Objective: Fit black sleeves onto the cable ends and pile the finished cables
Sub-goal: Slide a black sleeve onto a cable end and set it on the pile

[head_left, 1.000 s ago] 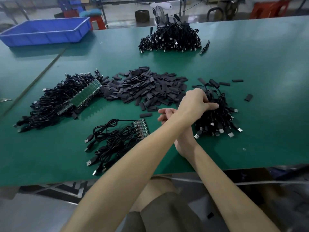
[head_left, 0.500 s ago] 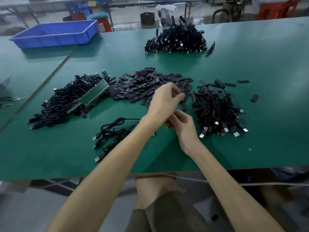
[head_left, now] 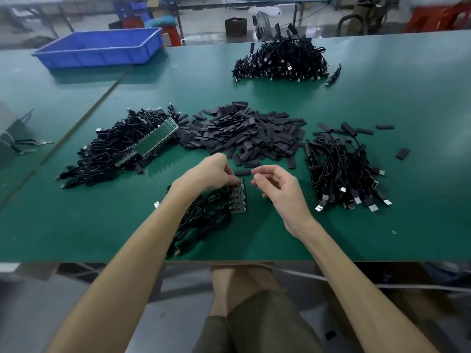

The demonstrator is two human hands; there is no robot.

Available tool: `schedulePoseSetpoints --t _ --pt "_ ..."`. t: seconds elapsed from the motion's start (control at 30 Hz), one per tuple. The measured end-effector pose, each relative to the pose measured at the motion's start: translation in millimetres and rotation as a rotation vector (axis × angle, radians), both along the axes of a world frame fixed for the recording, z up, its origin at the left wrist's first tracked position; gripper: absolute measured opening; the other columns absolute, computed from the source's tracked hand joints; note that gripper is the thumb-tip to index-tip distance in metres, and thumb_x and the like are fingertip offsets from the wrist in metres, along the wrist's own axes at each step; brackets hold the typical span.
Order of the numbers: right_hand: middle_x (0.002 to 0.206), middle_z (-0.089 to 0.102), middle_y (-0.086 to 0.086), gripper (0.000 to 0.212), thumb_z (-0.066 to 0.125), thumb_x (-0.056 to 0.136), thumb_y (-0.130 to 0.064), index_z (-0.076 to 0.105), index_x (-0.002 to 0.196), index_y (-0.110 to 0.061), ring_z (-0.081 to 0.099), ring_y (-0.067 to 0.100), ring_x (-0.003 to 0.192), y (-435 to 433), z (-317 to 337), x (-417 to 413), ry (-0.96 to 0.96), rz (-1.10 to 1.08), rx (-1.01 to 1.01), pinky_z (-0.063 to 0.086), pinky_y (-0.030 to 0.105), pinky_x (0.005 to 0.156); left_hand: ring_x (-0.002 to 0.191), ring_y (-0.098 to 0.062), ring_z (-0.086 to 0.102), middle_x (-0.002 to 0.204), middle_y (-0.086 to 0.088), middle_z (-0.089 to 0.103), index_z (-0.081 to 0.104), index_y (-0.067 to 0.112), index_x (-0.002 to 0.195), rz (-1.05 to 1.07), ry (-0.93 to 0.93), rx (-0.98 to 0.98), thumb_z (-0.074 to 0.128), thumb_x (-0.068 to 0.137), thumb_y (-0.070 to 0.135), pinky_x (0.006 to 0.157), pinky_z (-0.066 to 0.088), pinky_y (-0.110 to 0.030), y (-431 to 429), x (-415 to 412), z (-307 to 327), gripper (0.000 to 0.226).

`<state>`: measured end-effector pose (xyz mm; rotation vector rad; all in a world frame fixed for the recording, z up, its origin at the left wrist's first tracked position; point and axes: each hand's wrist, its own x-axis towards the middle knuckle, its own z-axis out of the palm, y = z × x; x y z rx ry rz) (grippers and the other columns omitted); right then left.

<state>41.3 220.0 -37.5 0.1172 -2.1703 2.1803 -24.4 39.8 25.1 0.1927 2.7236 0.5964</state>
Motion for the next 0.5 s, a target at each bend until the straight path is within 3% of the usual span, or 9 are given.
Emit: schedulePoseSetpoints --t 0.1,0.17,0.27,0.5 --pt "0.107 0.071 -0.006 0.027 0.075 0.095 -0.020 0.065 0.120 -0.017 0.063 0.003 0.100 -2 0 -1 0.034 0.008 0.131 0.049 0.016 0.087 0.081 -0.018 0.066 0.088 -0.003 0.074 0.078 0.011 0.098 -0.018 0.058 0.068 0.071 0.095 0.028 0.074 0.052 -0.032 3 5 6 0.019" --pt "0.109 0.070 -0.008 0.034 0.076 0.094 -0.027 0.064 0.124 -0.017 0.064 0.002 0.101 -5 0 -2 0.033 0.045 0.241 0.050 0.016 0.088 0.075 -0.011 0.063 0.080 0.004 0.071 0.079 0.017 0.091 -0.019 0.114 0.141 0.074 0.092 0.027 0.067 0.048 -0.026 4 8 10 0.012" --pt "0.095 0.069 -0.007 0.028 0.077 0.094 -0.031 0.066 0.116 -0.017 0.064 0.003 0.087 -7 -1 -3 -0.012 0.048 0.300 0.053 0.025 0.082 0.072 -0.003 0.061 0.076 0.011 0.069 0.075 0.029 0.078 -0.014 0.186 0.210 0.078 0.089 0.025 0.059 0.041 -0.016 6 12 12 0.012" --pt "0.074 0.070 -0.009 0.018 0.083 0.088 -0.026 0.068 0.096 -0.018 0.061 0.001 0.065 -5 -3 -3 -0.035 -0.028 0.234 0.051 0.023 0.066 0.077 0.000 0.063 0.077 0.012 0.071 0.074 0.030 0.079 -0.046 0.257 0.248 0.081 0.085 0.022 0.065 0.044 -0.014 8 18 3 0.013"
